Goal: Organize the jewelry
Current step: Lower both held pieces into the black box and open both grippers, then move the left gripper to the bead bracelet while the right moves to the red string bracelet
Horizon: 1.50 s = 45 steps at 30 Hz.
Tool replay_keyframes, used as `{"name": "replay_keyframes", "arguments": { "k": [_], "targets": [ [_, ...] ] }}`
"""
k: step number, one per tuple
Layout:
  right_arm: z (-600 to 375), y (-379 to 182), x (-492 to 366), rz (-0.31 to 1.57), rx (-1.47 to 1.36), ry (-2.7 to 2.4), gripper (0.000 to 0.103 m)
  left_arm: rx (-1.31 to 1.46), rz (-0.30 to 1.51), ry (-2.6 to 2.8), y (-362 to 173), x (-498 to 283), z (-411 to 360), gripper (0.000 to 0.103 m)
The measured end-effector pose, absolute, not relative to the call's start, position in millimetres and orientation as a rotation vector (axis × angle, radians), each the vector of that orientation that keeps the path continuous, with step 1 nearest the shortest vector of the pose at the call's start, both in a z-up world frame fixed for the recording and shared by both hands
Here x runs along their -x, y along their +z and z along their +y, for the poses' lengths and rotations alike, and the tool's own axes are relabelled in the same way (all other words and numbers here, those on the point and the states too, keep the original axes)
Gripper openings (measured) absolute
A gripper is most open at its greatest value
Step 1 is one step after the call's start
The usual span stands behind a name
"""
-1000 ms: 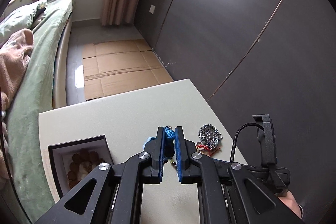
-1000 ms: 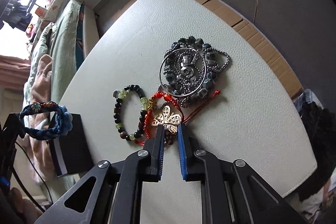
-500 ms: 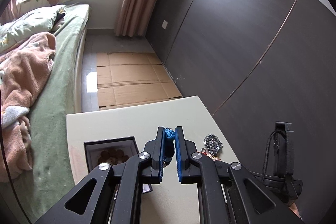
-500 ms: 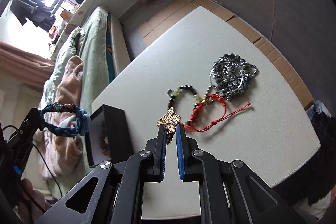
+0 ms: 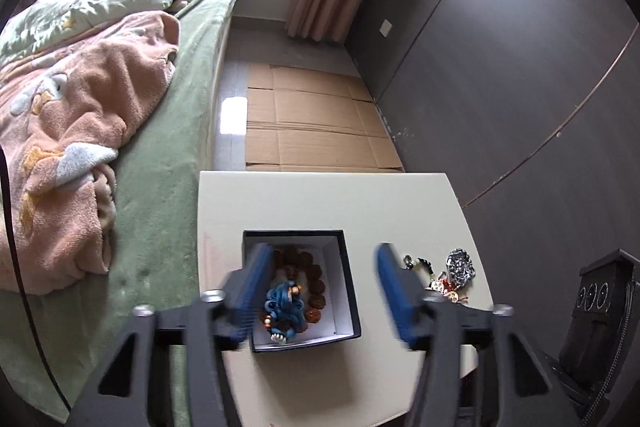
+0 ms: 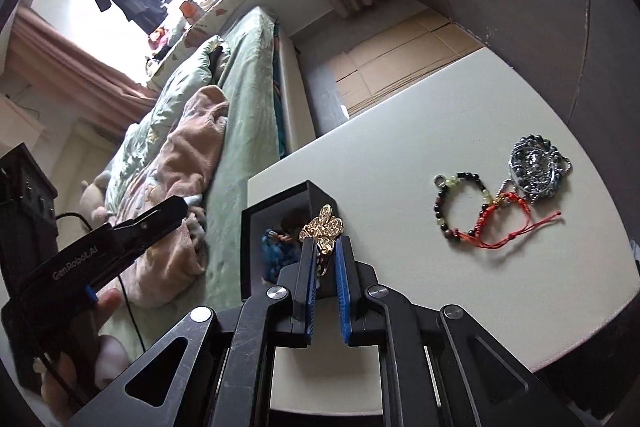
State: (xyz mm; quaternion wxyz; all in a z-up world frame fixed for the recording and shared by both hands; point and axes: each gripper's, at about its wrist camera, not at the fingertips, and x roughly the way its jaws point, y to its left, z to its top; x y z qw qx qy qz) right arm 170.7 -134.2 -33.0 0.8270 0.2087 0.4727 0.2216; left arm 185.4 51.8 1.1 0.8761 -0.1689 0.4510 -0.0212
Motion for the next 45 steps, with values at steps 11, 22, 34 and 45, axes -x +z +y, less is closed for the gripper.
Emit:
{"name": "replay_keyframes", "arguments": {
  "k": [11, 22, 34, 45],
  "targets": [
    [-88, -48, -183, 1.037, -0.476, 0.629, 0.011, 0.409, 0.866, 0.017, 15, -180, 83, 0.086],
    [-136, -22, -172, 0.966, -0.540, 0.556, 0.095, 0.388, 0.820, -0.083, 21, -183, 56, 0.103],
    [-230, -17, -174, 0.908, -0.574, 0.368, 0.103, 0.301, 0.844, -0.203, 17, -193, 0, 0.103],
    [-265, -37, -184, 0.946, -0.611, 0.264, 0.103, 0.170, 0.928, -0.263, -24, -211, -64, 0.103]
  ]
}}
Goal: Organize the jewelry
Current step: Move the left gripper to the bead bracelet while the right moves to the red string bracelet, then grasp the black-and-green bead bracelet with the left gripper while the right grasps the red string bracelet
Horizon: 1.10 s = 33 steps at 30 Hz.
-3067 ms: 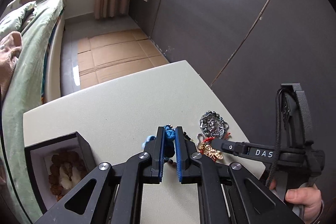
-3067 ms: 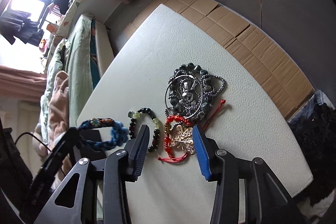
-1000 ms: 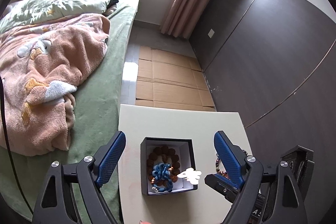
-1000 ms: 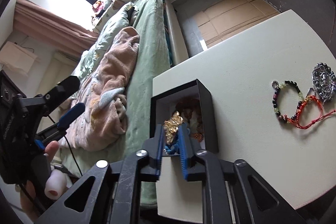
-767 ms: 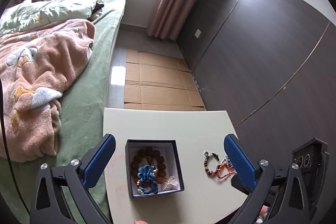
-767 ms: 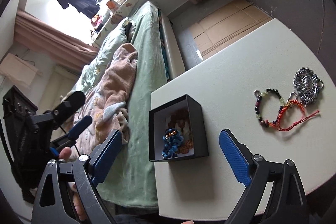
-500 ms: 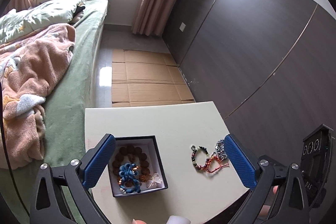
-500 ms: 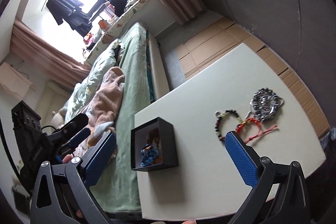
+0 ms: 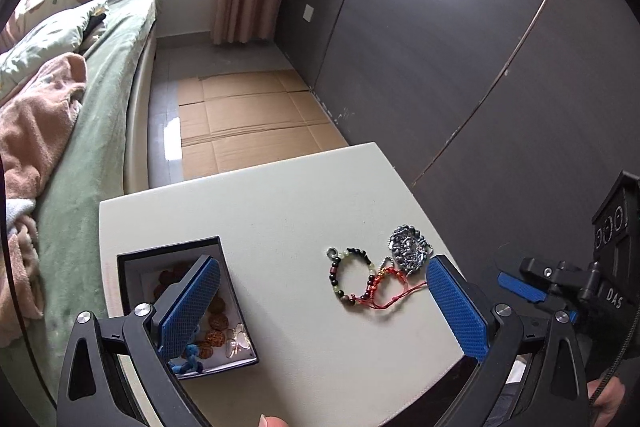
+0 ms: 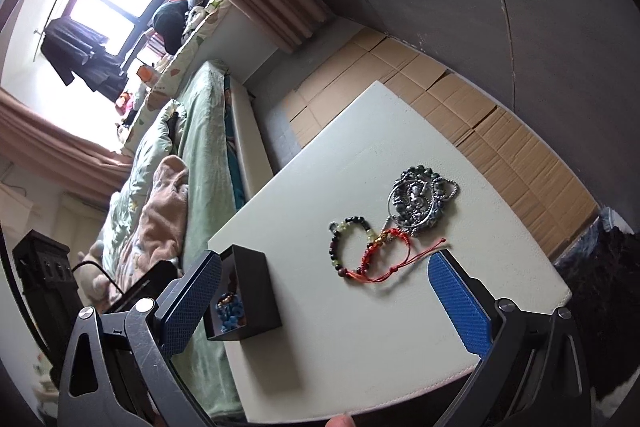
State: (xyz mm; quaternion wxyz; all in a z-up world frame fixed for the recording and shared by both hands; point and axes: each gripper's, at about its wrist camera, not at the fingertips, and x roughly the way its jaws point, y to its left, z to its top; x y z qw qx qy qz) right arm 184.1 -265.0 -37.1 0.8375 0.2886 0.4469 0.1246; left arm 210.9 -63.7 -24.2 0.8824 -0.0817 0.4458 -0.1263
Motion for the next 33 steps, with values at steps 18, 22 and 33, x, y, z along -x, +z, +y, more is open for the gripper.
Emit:
{"name": "replay_keyframes", "arguments": {
  "k": [18, 22, 33],
  "targets": [
    [-278, -129, -220, 1.227, -0.757, 0.203, 0.077, 0.074, 1.134, -0.283, -113, -248, -100, 0.045],
    [-276, -138, -221, 1.243, -0.778, 0.199, 0.074, 0.052, 1.147, -0.288, -120, -250, -107, 0.037],
    [-266, -149, -227, 1.267, -0.703, 0.152, 0.048, -0.001, 1.200, -0.286, -149, -258, -126, 0.027]
  ]
}}
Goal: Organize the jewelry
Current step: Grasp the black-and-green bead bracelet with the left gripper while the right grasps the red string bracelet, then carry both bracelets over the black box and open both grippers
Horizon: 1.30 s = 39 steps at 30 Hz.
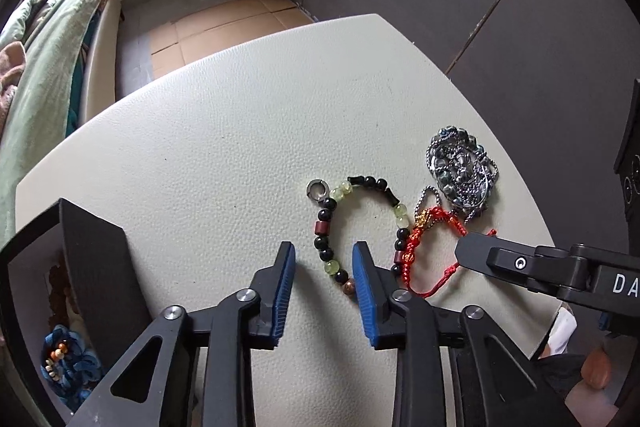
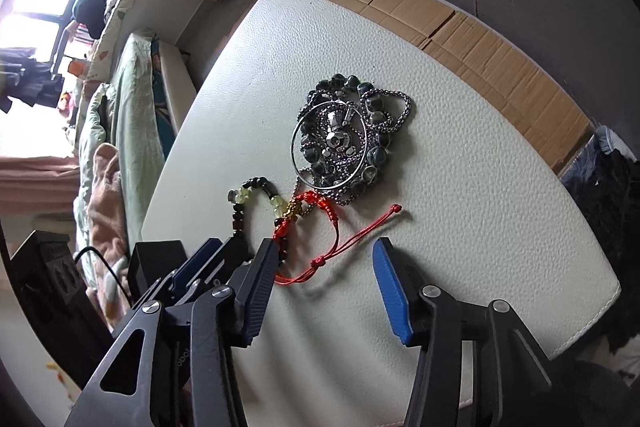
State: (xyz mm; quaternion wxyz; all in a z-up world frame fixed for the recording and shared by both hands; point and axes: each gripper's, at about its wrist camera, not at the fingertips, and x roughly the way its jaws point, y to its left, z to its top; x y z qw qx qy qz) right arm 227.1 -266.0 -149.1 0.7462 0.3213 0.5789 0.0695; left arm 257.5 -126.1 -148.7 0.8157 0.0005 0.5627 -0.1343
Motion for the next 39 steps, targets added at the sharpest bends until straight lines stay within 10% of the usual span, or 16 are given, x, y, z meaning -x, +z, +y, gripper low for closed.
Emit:
{"name": "replay_keyframes", "arguments": {
  "k": [5, 39],
  "targets": [
    [-265, -145, -228, 1.250, -0.654, 0.126, 0.045, 0.028, 1.188, -0.286, -149, -258, -120, 0.008],
    [-191, -116, -218, 1.147, -0.061, 0.037, 0.005, 0.254, 0.960, -0.242, -52, -238, -23, 0.008]
  ]
}}
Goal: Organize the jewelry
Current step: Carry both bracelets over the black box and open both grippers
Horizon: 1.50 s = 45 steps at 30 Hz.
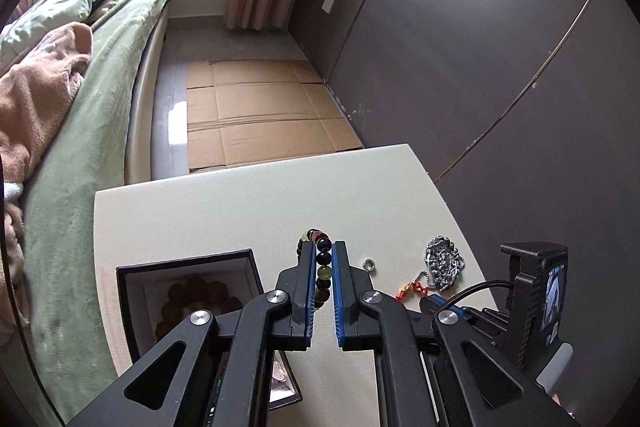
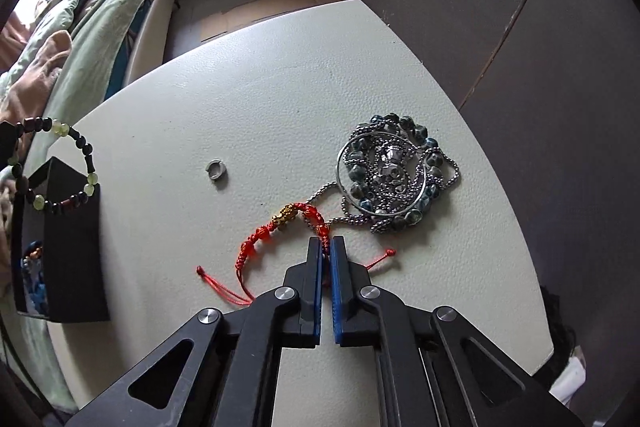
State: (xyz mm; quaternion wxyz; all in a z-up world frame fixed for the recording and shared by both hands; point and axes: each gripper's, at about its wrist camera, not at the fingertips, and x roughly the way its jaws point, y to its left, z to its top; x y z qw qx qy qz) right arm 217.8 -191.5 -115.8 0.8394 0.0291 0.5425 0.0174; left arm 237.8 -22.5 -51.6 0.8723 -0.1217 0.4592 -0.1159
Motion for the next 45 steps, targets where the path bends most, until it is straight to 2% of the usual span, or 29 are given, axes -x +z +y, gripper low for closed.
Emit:
{"name": "replay_keyframes", "arguments": {
  "k": [11, 24, 30, 31, 32, 33, 34, 35, 36, 45],
  "targets": [
    [-175, -75, -206, 1.040, -0.238, 0.223, 0.005, 0.235, 0.914, -0.209, -32, -214, -1, 0.008],
    [-138, -25, -185, 0.794, -0.323, 0.434, 0.005, 0.219, 0.889, -0.120, -27, -198, 42, 0.008],
    [-118, -17, -179, 0.754, -0.335, 0.518, 0.005, 0.357, 0.953, -0.125, -38, -203, 67, 0.010],
    [-117, -17, -177, 0.752, -0.337, 0.531, 0.005, 0.372, 0.957, -0.120, -40, -204, 71, 0.013],
    [-115, -17, -176, 0.749, -0.338, 0.542, 0.005, 0.384, 0.952, -0.112, -40, -204, 76, 0.025],
    [-112, -17, -176, 0.748, -0.338, 0.551, 0.005, 0.396, 0.943, -0.104, -39, -203, 80, 0.048],
    [-109, -17, -176, 0.747, -0.336, 0.559, 0.005, 0.409, 0.929, -0.098, -37, -202, 84, 0.061],
    [-107, -18, -176, 0.750, -0.334, 0.565, 0.005, 0.422, 0.908, -0.095, -34, -200, 88, 0.079],
    [-105, -20, -176, 0.754, -0.335, 0.574, 0.005, 0.430, 0.886, -0.090, -30, -198, 92, 0.082],
    [-84, -30, -187, 0.806, -0.392, 0.679, 0.006, 0.436, 0.864, -0.049, -25, -196, 103, 0.082]
  ]
}}
